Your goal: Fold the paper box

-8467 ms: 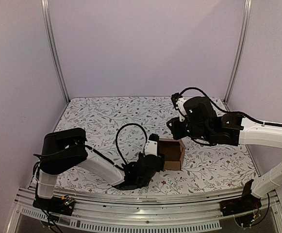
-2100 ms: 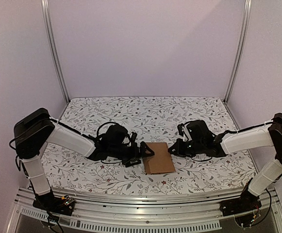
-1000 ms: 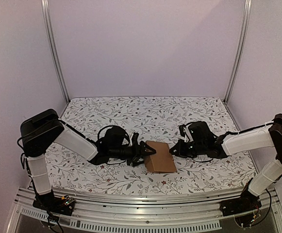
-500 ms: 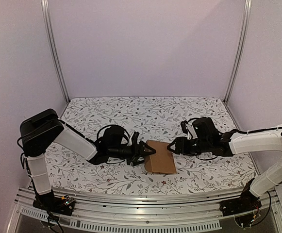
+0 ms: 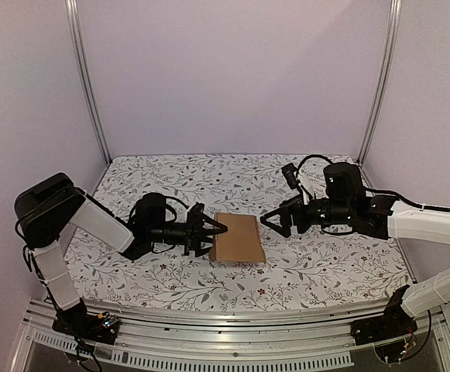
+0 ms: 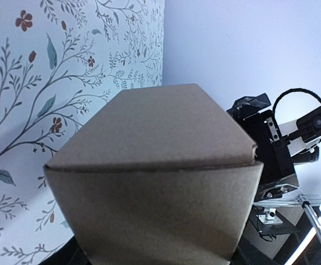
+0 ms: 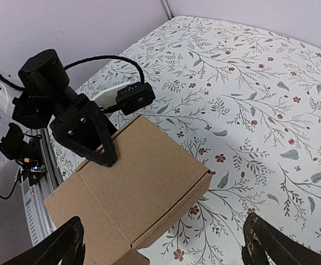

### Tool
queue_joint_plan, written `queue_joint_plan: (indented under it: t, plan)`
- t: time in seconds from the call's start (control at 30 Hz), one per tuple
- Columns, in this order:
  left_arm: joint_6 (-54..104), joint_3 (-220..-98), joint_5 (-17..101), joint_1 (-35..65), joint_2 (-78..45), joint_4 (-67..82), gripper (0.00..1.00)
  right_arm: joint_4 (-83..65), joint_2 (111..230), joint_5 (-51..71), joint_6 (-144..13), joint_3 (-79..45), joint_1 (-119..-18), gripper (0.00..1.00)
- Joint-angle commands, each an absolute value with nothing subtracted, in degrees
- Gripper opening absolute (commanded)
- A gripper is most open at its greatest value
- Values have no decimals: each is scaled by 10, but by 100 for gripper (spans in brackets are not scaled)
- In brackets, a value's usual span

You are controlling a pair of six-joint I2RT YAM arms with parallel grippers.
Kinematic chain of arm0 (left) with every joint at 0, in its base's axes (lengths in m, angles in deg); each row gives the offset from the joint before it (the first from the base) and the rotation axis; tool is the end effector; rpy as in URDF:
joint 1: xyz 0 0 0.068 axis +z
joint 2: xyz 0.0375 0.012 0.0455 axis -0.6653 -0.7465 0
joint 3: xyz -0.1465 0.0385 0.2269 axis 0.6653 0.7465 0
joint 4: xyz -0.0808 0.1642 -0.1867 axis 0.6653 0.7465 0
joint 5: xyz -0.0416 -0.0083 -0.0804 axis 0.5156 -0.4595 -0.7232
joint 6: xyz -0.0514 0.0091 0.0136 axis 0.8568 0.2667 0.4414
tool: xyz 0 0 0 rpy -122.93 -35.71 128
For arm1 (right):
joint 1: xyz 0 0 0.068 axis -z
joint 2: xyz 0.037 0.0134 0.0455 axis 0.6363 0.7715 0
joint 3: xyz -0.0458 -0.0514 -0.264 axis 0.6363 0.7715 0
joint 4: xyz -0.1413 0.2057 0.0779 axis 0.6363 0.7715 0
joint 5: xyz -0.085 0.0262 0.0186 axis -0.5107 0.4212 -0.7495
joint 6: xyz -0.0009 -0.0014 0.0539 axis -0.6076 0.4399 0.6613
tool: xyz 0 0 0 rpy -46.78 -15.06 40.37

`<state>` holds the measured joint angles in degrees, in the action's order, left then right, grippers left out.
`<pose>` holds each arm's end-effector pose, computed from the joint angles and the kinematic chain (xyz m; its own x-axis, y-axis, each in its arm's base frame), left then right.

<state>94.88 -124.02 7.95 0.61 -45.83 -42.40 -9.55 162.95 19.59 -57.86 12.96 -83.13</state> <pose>0.2355 -0.2371 0.1370 -0.9936 -0.1042 0.0426 -0.0625 0.1951 -0.9788 0.1995 0.2044 0.2557 -0.5358 -0.1850 -0.8238 -0.7368 0.5790 0.3492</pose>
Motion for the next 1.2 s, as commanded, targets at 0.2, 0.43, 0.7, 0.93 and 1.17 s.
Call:
queue_joint_plan:
  t: [0.2, 0.43, 0.7, 0.93, 1.17]
  plan:
    - [1080, -1186, -43, 76, -383, -594, 4, -77, 1551, 204, -962, 119, -872, 99]
    - [1175, -1190, -117, 89, -371, -680, 0, -140, 1515, 80, -1172, 156, -990, 99]
    - [1252, -1189, -170, 88, -403, -777, 0, -223, 1507, -91, -1324, 189, -1111, 99]
    - [1256, -1181, -179, 83, -390, -777, 0, -255, 1540, -197, -1458, 196, -1191, 99]
    - [1255, -1182, -185, 63, -373, -777, 0, -278, 1569, -232, -1527, 194, -1242, 99]
